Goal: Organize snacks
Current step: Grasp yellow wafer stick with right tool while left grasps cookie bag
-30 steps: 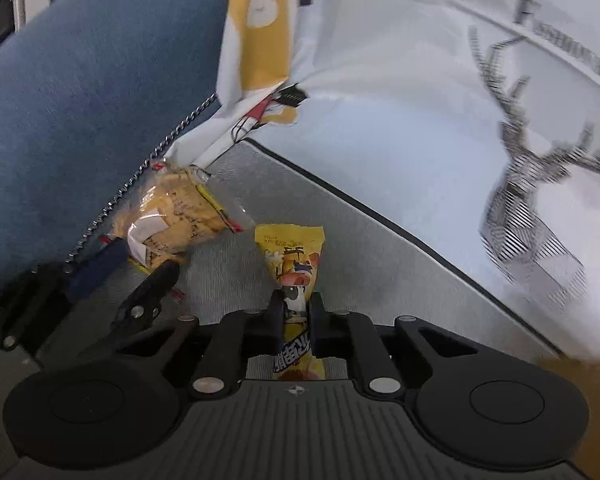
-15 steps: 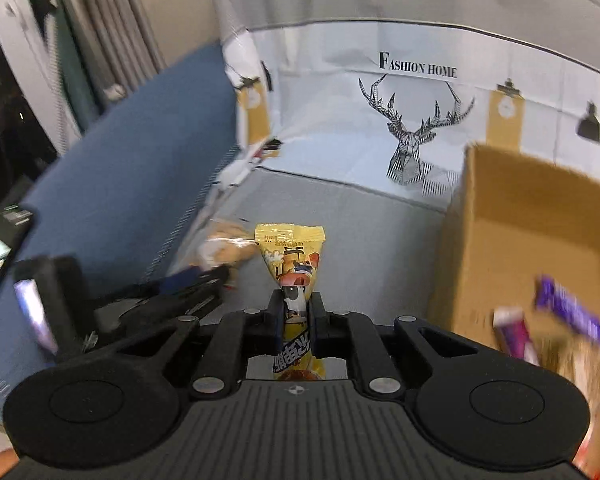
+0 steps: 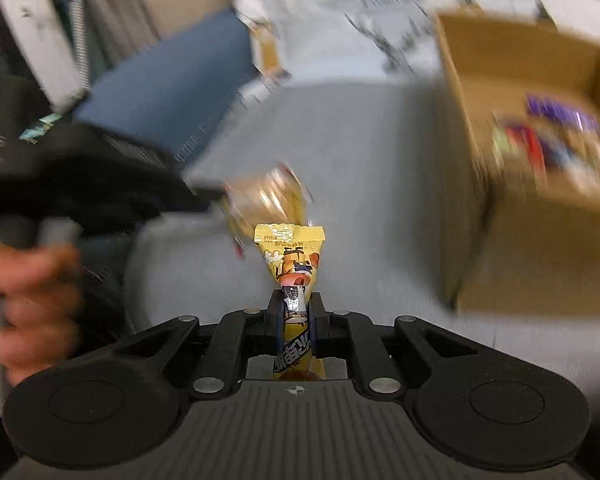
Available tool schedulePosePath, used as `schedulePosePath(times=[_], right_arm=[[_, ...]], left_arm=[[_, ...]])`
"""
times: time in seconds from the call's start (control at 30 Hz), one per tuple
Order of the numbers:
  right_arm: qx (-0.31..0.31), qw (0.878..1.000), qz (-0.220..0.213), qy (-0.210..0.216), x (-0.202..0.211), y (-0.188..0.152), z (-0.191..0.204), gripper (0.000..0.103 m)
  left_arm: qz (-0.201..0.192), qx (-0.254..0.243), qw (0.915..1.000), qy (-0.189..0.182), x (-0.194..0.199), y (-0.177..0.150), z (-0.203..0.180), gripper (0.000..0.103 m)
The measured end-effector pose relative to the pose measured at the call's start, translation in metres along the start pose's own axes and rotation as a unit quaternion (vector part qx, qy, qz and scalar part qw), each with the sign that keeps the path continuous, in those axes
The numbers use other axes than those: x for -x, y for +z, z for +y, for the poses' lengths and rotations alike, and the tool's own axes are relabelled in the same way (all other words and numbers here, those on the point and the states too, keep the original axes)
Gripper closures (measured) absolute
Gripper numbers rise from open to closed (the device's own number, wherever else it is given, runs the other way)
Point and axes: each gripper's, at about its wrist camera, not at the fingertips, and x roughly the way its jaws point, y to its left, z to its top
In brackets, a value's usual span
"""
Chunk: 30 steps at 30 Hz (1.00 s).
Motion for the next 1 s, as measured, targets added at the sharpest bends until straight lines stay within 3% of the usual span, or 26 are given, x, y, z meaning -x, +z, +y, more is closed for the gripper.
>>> schedulePosePath(times=[0.03, 0.1, 0.13, 0.2, 0.23, 0.47, 0.63, 0.7, 0.8, 0.87, 1.0], right_arm=[[-0.005, 1.000, 0.007, 0.000, -0.004, -0.002, -0.001, 0.091], [0.004, 1.000, 0.000, -0.012, -0.007, -0.004, -0.001, 0.091], [0.013, 1.000, -0.008, -0.019, -0.008, -0.003, 0.000, 0.091], [0.018, 0.999, -0.015, -0.027, -0.012, -0.002, -0.002, 0.091], [0.015, 0.999, -0.015, -0.032, -0.015, -0.003, -0.004, 0.091], [0.022, 0.999, -0.005, -0.049, -0.033, -0.008, -0.006, 0.085], [0.015, 0.999, 0.002, -0.047, -0.034, -0.008, -0.013, 0.075], [0.019, 0.999, 0.007, -0.046, -0.033, -0.007, -0.012, 0.061], [0.035, 0.998, 0.019, -0.052, -0.031, -0.009, -0.009, 0.049], [0.050, 0.997, 0.028, -0.056, -0.031, -0.010, -0.005, 0.044], [0.060, 0.996, 0.031, -0.060, -0.029, -0.013, -0.001, 0.044]], left_arm=[[-0.002, -0.004, 1.0000, 0.002, -0.001, 0.000, -0.002, 0.063], [0.006, -0.018, 0.9998, 0.009, -0.008, -0.001, -0.009, 0.042], [0.008, -0.022, 0.9996, 0.016, -0.012, -0.001, -0.011, 0.037], [0.010, -0.024, 0.9988, 0.042, -0.020, -0.002, -0.015, 0.018], [0.015, -0.019, 0.9985, 0.050, -0.024, -0.002, -0.013, 0.014], [0.026, 0.025, 0.9985, 0.042, -0.046, -0.002, -0.005, 0.013], [0.015, -0.013, 0.9980, 0.060, -0.058, -0.009, -0.016, 0.013], [0.010, -0.031, 0.9972, 0.067, -0.061, -0.012, -0.021, 0.013], [0.005, -0.050, 0.9961, 0.072, -0.065, -0.016, -0.026, 0.013], [0.004, -0.058, 0.9955, 0.074, -0.067, -0.018, -0.028, 0.013], [0.003, -0.067, 0.9948, 0.076, -0.069, -0.019, -0.031, 0.013]])
